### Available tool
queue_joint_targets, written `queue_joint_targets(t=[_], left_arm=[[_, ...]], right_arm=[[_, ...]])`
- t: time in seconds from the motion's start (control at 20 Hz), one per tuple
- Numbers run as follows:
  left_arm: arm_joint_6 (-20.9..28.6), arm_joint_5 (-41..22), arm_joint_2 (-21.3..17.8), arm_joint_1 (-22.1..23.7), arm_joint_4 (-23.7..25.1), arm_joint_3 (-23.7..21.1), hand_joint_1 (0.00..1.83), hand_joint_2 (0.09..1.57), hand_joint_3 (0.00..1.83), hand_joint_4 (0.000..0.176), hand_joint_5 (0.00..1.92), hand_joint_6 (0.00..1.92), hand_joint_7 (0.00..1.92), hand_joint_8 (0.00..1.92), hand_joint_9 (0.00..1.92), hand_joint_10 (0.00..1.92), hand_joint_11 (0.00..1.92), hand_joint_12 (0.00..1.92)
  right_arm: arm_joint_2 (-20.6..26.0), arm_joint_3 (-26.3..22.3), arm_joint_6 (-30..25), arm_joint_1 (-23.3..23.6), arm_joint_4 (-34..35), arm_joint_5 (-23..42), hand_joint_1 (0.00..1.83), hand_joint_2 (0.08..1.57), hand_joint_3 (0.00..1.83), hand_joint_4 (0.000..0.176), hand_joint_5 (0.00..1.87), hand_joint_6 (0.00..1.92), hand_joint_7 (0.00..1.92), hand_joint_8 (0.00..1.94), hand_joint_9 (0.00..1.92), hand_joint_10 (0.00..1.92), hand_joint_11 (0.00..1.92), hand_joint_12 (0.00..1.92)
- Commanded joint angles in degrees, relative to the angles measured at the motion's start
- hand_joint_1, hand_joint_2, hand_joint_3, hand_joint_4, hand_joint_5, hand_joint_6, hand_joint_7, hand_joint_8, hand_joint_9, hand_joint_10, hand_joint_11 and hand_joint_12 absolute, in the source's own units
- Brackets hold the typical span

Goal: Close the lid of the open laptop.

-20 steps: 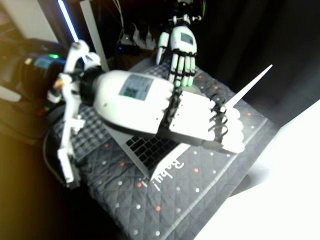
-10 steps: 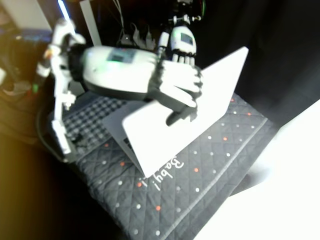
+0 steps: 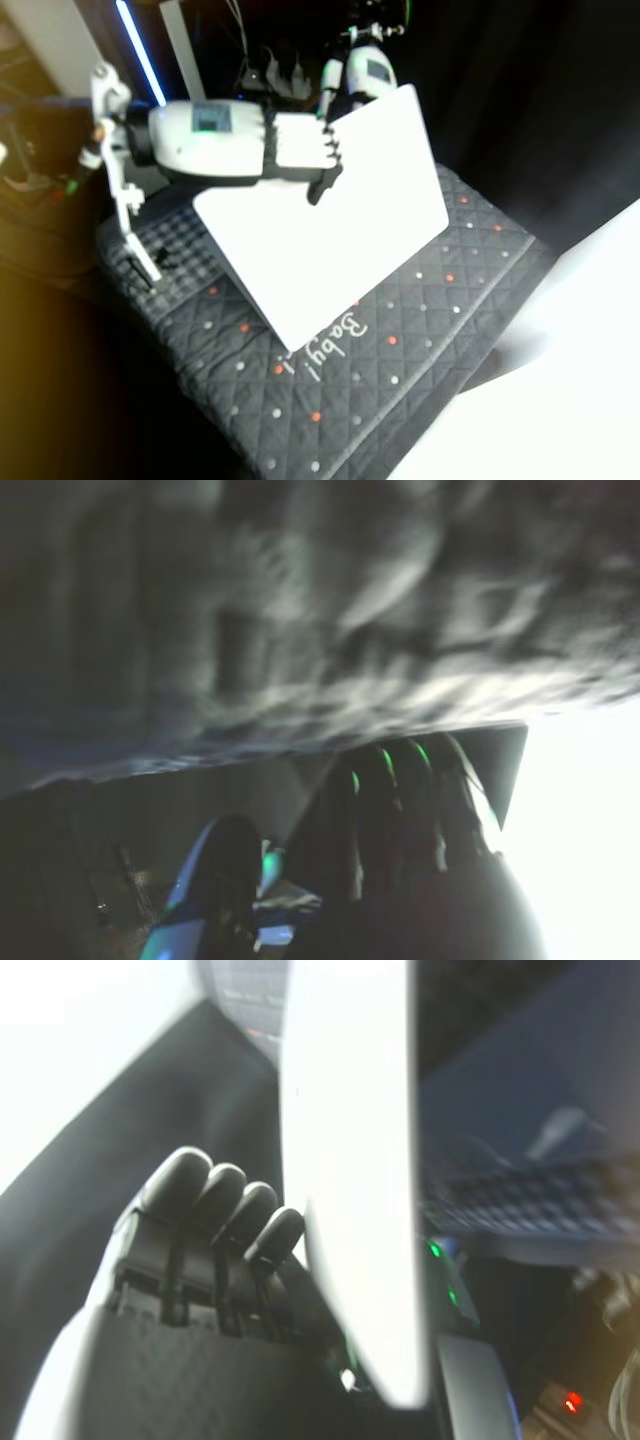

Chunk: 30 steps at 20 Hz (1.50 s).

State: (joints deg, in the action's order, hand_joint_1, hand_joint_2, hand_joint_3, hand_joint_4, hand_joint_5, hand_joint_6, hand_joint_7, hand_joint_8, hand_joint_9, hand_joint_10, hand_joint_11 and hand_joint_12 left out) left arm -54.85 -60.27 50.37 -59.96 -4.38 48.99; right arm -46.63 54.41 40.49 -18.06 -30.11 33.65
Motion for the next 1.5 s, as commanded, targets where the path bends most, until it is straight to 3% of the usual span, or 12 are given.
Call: queue_joint_targets(t=[0.0,0.15,0.25,0.3,0.45,0.75,0.9,1.0,1.05,1.1,1.25,1.45], left_arm=[[-0.6,-11.1,-0.9,0.0,-0.7,-0.4,0.96,1.45,0.0,0.0,0.48,1.65,0.42,1.88,0.36,1.69,0.35,1.91],[-3.1,-17.7,-3.6,-1.5,-2.4,-2.3,1.01,1.42,0.0,0.0,0.52,1.61,0.5,1.88,0.58,1.82,0.58,1.92],[-4.1,-22.2,-4.8,-2.4,-4.1,-2.9,1.01,1.42,0.0,0.0,0.48,1.66,0.52,1.88,0.7,1.9,0.73,1.92],[-5.1,-24.0,-5.3,-2.7,-5.2,-3.1,1.0,1.44,0.01,0.0,0.44,1.69,0.52,1.91,0.71,1.92,0.78,1.92],[-5.7,-26.9,-5.7,-3.0,-7.0,-2.7,0.97,1.46,0.0,0.003,0.48,1.74,0.39,1.92,0.36,1.91,0.43,1.92],[-5.8,-28.4,-5.7,-2.1,-7.4,-2.0,0.96,1.46,0.0,0.009,0.44,1.75,0.41,1.92,0.24,1.78,0.12,1.92],[-5.8,-28.7,-5.6,-2.0,-7.5,-1.9,1.17,1.42,0.0,0.0,0.42,1.69,0.44,1.84,0.42,1.9,0.26,1.92],[-5.8,-28.6,-5.7,-1.9,-7.5,-1.8,1.22,1.42,0.0,0.0,0.4,1.69,0.45,1.83,0.46,1.92,0.28,1.92],[-5.8,-28.6,-5.6,-1.8,-7.7,-1.5,1.03,1.44,0.0,0.0,0.36,1.75,0.5,1.84,0.38,1.72,0.3,1.9],[-5.8,-28.6,-5.6,-1.7,-7.7,-1.5,0.95,1.48,0.01,0.004,0.33,1.85,0.45,1.86,0.28,1.56,0.17,1.79],[-5.8,-29.0,-5.6,-1.4,-8.2,-1.2,0.83,1.46,0.0,0.0,0.14,0.99,0.24,0.98,0.17,1.15,0.01,1.52],[-5.8,-30.7,-5.9,-1.3,-9.2,-0.9,0.71,1.45,0.0,0.006,0.09,0.11,0.18,0.03,0.13,0.21,0.0,0.7]], right_arm=[[0.6,0.1,-0.6,-0.3,0.9,5.0,0.43,1.26,0.01,0.0,0.0,1.67,0.17,1.64,0.15,1.84,0.19,1.92],[0.3,0.2,-0.9,-3.5,1.3,5.0,0.49,1.27,0.01,0.0,0.0,1.56,0.14,1.57,0.15,1.82,0.21,1.92],[0.0,0.1,-0.9,-5.9,1.8,5.0,0.57,1.28,0.01,0.0,0.0,1.07,0.08,1.54,0.08,1.83,0.14,1.92],[-0.1,0.1,-0.9,-7.1,1.9,5.0,0.57,1.27,0.0,0.0,0.0,1.16,0.1,1.53,0.09,1.82,0.15,1.92],[-0.5,0.2,-1.3,-10.5,2.9,4.9,0.51,1.31,0.01,0.0,0.0,1.52,0.0,1.51,0.0,1.74,0.02,1.92],[-3.0,1.5,-9.6,-13.5,-3.2,2.3,0.39,1.37,0.01,0.0,0.0,1.34,0.14,1.28,0.12,1.54,0.08,1.92],[-2.8,1.4,-9.9,-13.5,-3.5,2.5,0.43,1.39,0.0,0.0,0.0,1.09,0.14,1.04,0.12,1.28,0.05,1.8],[-2.6,0.9,-9.4,-13.5,-2.5,6.1,0.45,1.4,0.0,0.0,0.0,0.87,0.06,1.02,0.01,1.12,0.0,1.57],[0.3,-1.2,-3.1,-13.5,1.9,9.2,0.36,1.38,0.0,0.0,0.0,0.37,0.01,0.46,0.0,0.4,0.0,0.71],[0.7,-1.5,-2.0,-13.5,2.5,9.6,0.35,1.34,0.0,0.017,0.01,0.18,0.03,0.17,0.01,0.17,0.0,0.37],[4.1,-3.5,2.2,-13.5,8.6,16.4,0.68,1.36,0.0,0.045,0.0,0.0,0.0,0.0,0.0,0.0,0.0,0.01],[7.2,-6.5,13.0,-13.5,17.3,19.1,0.57,1.38,0.01,0.003,0.0,0.0,0.0,0.0,0.0,0.0,0.0,0.0]])
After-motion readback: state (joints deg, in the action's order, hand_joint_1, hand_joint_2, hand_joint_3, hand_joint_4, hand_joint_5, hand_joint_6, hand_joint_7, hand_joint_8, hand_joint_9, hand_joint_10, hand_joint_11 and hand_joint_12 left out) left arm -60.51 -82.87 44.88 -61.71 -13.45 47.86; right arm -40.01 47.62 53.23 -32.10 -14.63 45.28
